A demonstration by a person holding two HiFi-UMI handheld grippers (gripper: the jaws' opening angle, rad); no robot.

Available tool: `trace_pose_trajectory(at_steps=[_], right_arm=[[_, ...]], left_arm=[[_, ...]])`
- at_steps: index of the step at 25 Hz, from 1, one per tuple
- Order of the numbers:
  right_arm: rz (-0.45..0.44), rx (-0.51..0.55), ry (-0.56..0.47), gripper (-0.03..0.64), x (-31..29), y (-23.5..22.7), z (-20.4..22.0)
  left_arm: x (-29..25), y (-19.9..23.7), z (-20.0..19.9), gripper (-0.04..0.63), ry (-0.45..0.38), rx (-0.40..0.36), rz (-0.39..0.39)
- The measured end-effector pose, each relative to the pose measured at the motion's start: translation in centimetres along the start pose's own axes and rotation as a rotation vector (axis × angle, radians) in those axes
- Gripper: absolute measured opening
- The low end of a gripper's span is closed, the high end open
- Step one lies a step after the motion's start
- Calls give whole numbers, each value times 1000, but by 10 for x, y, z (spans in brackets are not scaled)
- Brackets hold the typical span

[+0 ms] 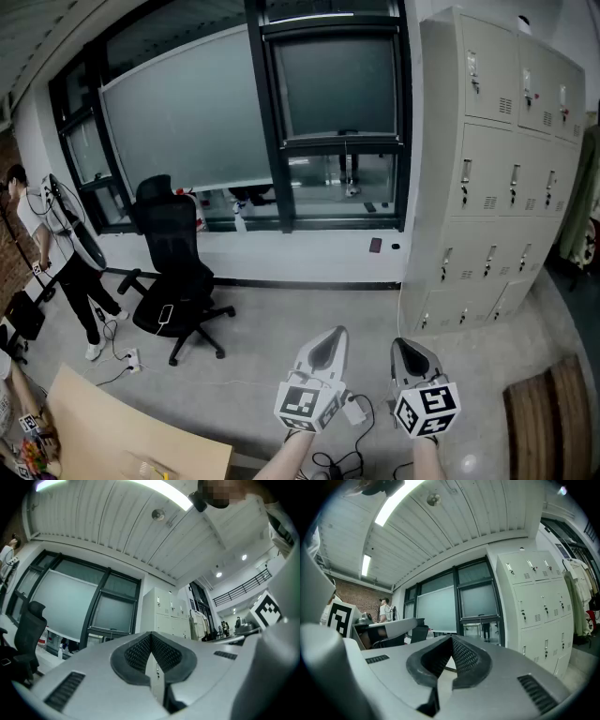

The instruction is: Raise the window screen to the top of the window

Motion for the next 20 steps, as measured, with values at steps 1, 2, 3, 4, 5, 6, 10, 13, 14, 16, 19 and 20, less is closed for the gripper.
trace_pose_trajectory(at_steps=[1,2,3,4,5,6,10,13,14,16,19,20], right_arm=[[-1,-3,-3,5,0,0,0],[-1,-7,-6,6,-1,0,0],[0,-13,-9,5,-1,1,0],[1,-18,-12,5,-1,1,0],[1,-22,-12,5,0,2,1],[1,-24,-11,5,1,3,1],[-13,-37,-7,5,6,8,4],[-66,-69,-17,5,8,14,4],[-83,-76,-17,5,9,14,4],[-97,-76,-8,5,12,11,4],[-90,-83,21,6,23,-2,11],[-81,-99,30,5,29,-8,14]], left_arm=[[0,0,0,3,-2,9,5],[1,-1,-1,3,-4,18,12],[2,-2,-1,3,-6,25,20],[3,-2,-2,3,-7,25,30],[5,-3,-2,3,-3,17,38],[8,-3,-1,3,5,2,42],[17,3,1,3,38,7,-5],[23,5,1,3,44,20,-2],[24,5,0,3,45,8,7],[27,3,1,3,52,-13,8],[37,0,11,3,90,9,-41],[42,-2,16,3,111,14,-60]])
Point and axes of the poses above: the fingertips, and each gripper's own axes: x backward along the fingers, y to its left, z out of its underside, the point moved 6 cm from there along x, backward along the fingers, and after that the axes turned 15 degrees about -y, right-handed, at the moved point
